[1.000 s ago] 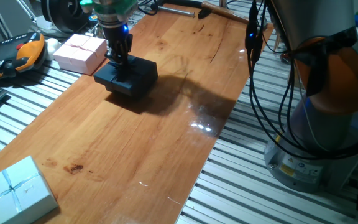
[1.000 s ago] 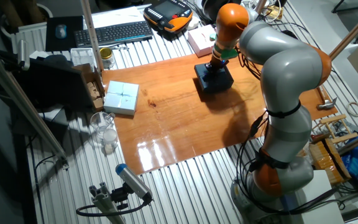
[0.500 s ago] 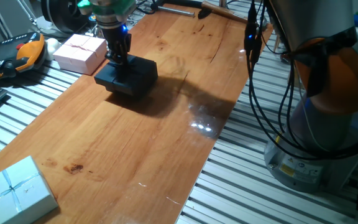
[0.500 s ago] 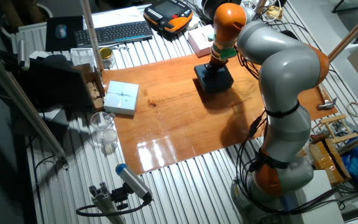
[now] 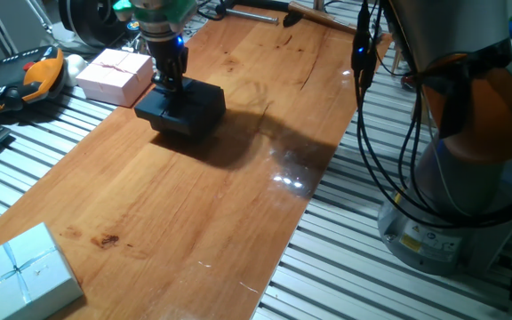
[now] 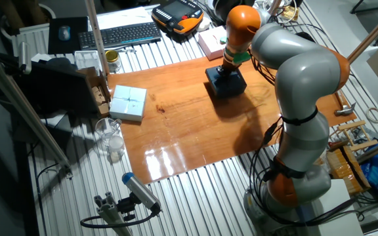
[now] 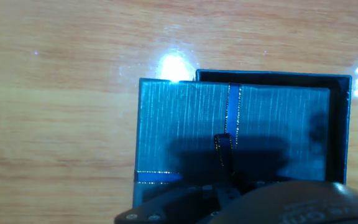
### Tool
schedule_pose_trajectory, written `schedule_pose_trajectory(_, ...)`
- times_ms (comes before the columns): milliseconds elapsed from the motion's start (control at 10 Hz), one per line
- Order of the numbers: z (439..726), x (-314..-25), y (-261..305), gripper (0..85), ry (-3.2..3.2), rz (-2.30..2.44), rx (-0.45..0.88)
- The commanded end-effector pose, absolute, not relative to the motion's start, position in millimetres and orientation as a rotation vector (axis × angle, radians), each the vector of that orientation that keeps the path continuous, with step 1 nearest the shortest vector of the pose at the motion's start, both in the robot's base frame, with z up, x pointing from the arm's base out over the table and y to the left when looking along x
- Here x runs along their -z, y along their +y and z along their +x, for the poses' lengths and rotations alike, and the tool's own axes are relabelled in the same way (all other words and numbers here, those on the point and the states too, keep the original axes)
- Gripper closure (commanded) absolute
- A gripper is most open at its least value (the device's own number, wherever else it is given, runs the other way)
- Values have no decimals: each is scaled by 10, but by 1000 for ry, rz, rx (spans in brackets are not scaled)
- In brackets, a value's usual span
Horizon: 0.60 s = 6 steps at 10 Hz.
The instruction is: Cover the box
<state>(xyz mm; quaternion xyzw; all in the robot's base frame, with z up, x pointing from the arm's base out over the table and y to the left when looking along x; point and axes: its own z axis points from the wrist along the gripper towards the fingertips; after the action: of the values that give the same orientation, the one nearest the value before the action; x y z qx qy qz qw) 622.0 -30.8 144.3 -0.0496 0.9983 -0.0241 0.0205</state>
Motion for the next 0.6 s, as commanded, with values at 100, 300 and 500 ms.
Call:
schedule_pose_trajectory(100,6271,-1438,-399,850,3091,-169,77)
schedule_pose_trajectory(300,6307,-1422,-487,850,3087,-171,70)
schedule_pose_trajectory(500,6312,-1423,-537,850,3092,-111,36)
